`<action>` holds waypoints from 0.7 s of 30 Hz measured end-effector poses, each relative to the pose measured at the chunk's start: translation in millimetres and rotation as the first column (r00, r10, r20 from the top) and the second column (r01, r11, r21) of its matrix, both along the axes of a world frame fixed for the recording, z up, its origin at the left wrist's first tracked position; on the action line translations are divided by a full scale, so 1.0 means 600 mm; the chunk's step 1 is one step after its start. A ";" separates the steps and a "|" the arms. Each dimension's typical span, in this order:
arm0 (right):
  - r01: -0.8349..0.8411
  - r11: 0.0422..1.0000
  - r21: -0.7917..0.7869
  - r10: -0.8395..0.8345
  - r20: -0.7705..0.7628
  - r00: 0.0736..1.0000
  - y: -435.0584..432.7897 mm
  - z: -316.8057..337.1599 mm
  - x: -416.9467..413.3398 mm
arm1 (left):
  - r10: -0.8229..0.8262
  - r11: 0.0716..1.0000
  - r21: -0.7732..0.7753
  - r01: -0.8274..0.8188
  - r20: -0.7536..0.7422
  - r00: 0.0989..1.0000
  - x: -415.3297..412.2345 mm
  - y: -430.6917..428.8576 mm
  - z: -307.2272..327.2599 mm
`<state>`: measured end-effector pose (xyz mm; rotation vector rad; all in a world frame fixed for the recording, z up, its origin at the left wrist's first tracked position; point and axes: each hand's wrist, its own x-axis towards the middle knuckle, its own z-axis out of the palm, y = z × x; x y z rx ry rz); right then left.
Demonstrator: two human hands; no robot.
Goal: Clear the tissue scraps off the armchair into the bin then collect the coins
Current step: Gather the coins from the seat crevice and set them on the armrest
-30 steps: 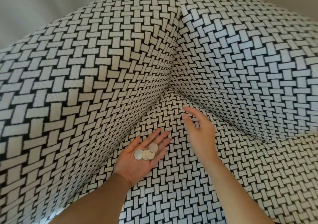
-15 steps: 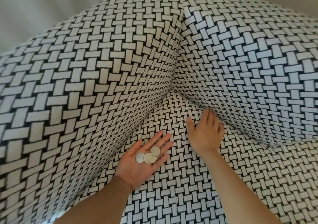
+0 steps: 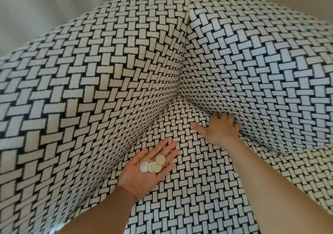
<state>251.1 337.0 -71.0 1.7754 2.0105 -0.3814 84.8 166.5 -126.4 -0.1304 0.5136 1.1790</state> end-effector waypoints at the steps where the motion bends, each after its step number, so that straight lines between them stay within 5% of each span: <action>1: -0.002 1.000 -0.029 0.002 0.009 1.000 0.004 0.001 -0.001 | -0.001 1.000 0.003 0.001 0.000 1.000 0.000 0.000 -0.001; 14: 0.057 0.985 -0.165 -0.066 -0.055 0.996 0.020 -0.004 -0.015 | -0.007 1.000 0.010 0.007 0.011 1.000 0.000 -0.002 0.000; 21: 0.183 0.924 -0.337 -0.251 -0.170 0.953 0.039 0.001 -0.003 | -0.007 1.000 0.010 0.007 0.002 1.000 -0.001 -0.002 -0.001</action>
